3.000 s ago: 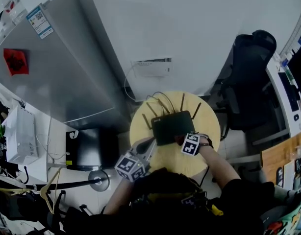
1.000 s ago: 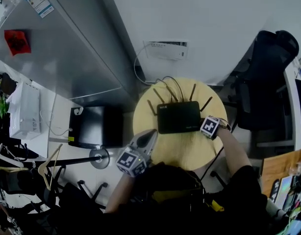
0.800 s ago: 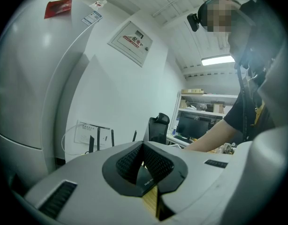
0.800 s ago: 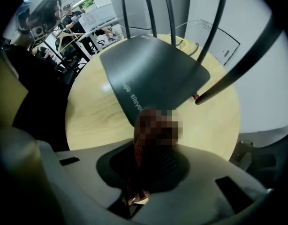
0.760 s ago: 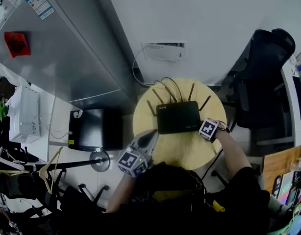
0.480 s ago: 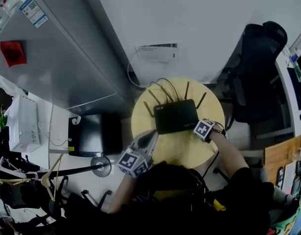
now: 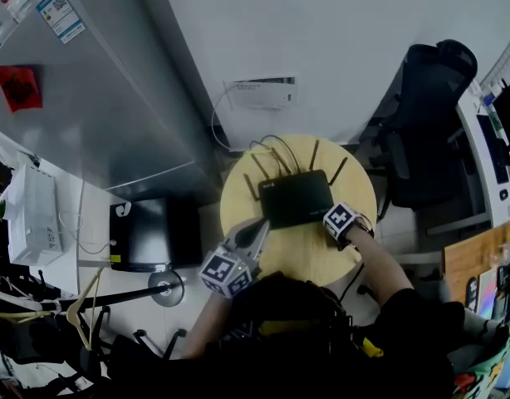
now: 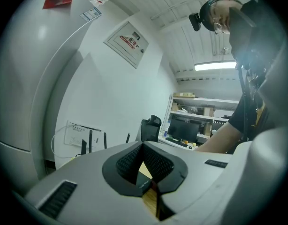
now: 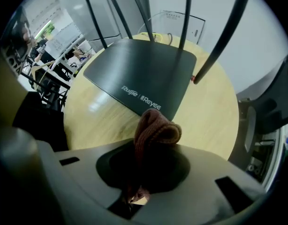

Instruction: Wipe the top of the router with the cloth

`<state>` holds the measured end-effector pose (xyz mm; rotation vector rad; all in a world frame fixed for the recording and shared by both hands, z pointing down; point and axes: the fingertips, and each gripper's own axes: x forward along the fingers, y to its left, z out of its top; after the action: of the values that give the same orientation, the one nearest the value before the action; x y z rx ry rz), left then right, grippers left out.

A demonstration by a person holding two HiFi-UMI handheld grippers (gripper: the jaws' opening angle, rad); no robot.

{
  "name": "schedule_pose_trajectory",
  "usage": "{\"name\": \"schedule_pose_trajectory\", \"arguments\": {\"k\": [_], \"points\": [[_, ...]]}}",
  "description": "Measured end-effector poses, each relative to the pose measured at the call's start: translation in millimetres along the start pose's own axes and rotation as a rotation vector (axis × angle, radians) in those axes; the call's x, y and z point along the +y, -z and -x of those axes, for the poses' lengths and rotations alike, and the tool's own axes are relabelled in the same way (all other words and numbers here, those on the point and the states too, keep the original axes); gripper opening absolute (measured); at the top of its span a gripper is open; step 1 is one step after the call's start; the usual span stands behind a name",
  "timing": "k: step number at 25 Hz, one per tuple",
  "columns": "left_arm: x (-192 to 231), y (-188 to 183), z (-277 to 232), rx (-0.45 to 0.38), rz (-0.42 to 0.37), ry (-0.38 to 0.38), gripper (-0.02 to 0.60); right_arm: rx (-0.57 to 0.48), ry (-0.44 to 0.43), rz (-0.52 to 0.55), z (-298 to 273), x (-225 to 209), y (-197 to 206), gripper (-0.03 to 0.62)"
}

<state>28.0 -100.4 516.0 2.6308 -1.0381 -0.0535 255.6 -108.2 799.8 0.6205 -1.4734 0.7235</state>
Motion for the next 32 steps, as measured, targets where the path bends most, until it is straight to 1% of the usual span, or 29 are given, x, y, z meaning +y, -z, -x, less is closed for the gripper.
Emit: {"name": "schedule_pose_trajectory", "arguments": {"k": [3, 5, 11, 17, 24, 27, 29, 32], "points": [[4, 0, 2, 0.003, 0.002, 0.012, -0.003, -0.034, -0.027, -0.028, 2, 14, -5, 0.063], [9, 0, 4, -0.001, 0.01, 0.014, -0.003, -0.056, -0.026, -0.032, 3, 20, -8, 0.063], [18, -1, 12, -0.007, 0.029, 0.026, -0.003, -0.021, -0.037, -0.022, 0, 34, -7, 0.063], [28, -2, 26, -0.008, 0.033, 0.028, -0.003, -0.04, -0.084, -0.037, 2, 62, -25, 0.063], [48, 1, 53, 0.003, 0.055, 0.027, -0.003, -0.058, -0.086, -0.073, 1, 83, -39, 0.063], [54, -1, 62, 0.017, 0.034, 0.033, -0.003, -0.078, -0.097, -0.114, 2, 88, -45, 0.063], [58, 0, 69, 0.031, 0.034, 0.029, -0.003, -0.102, -0.114, -0.147, 2, 94, -50, 0.063], [62, 3, 77, 0.044, 0.02, 0.044, -0.003, -0.11, -0.101, -0.146, 1, 103, -54, 0.063]]}}
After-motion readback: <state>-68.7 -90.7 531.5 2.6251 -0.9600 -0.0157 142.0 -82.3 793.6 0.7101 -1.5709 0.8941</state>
